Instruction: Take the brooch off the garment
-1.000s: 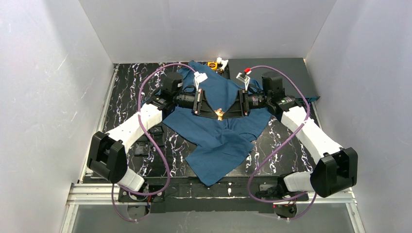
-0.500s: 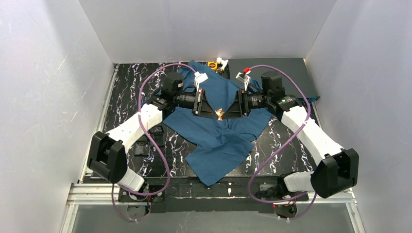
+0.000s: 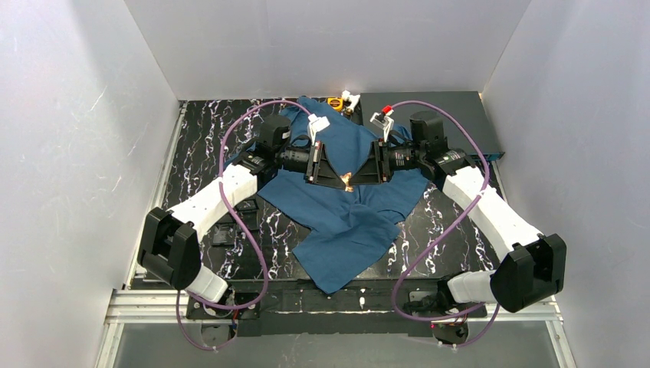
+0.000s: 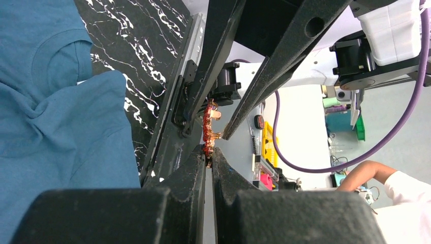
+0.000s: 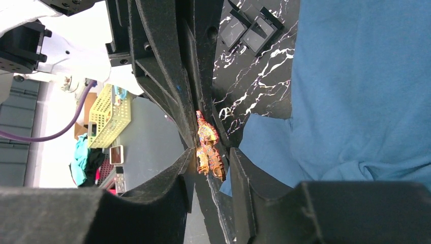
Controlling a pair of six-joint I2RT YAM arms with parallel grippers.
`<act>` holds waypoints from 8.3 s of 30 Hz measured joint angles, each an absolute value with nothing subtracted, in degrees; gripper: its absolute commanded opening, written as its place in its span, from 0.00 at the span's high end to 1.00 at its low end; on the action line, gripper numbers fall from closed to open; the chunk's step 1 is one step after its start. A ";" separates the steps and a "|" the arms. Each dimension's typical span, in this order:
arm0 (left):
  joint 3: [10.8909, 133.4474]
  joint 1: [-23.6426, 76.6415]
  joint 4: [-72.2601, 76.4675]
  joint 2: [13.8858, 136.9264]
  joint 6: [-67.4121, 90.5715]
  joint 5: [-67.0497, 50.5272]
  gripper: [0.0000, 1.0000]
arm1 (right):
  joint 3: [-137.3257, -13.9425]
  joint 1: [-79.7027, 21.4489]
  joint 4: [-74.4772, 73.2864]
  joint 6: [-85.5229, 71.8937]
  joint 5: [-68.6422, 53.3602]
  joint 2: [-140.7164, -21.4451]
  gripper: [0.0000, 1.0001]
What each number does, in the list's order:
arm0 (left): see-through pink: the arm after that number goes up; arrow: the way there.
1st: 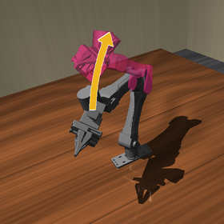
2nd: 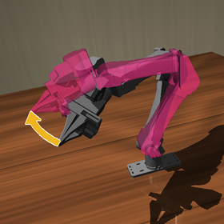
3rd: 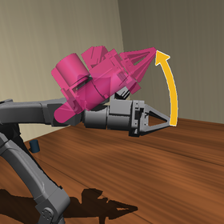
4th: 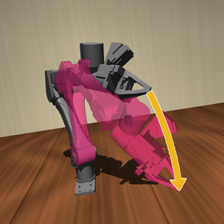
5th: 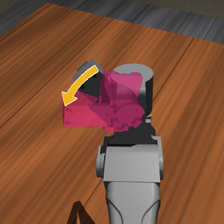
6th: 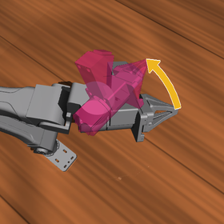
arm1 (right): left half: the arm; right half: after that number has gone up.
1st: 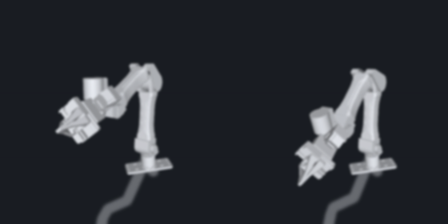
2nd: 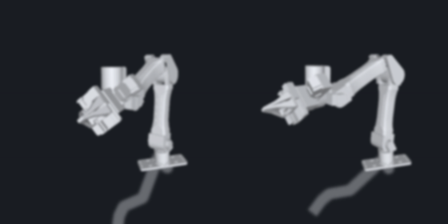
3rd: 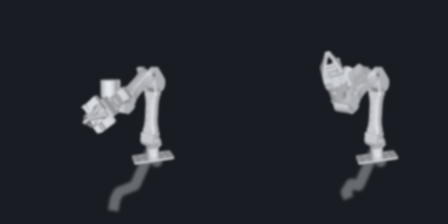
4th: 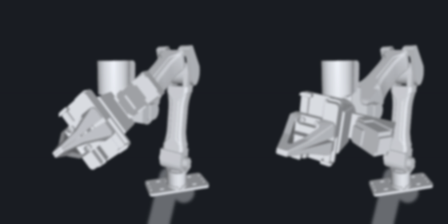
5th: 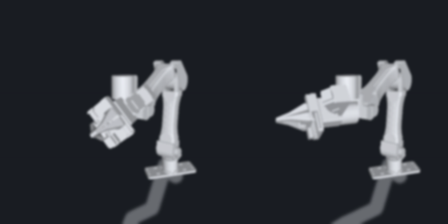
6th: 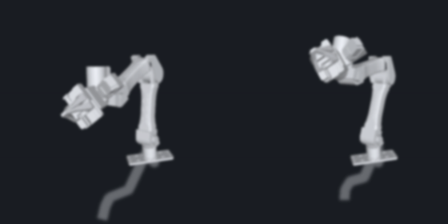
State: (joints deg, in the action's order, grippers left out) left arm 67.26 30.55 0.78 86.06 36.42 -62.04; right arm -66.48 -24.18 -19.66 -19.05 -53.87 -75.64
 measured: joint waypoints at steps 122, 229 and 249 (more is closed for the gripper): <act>67.51 28.36 -5.76 85.06 30.74 -63.07 0.02 | -71.33 -22.98 -23.11 -13.89 -59.24 -79.00 0.99; 88.95 29.50 -62.98 86.06 -12.99 -55.86 0.66 | -50.24 -49.63 -8.62 84.01 -34.04 -52.56 0.02; 62.19 4.71 -67.07 71.57 -18.55 -17.63 0.68 | -50.19 -49.63 -13.23 73.78 -17.72 -53.10 0.02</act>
State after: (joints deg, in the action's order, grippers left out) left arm 62.19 4.71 -67.07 71.57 -18.55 -17.63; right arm -50.19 -49.63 -13.23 73.78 -17.72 -53.10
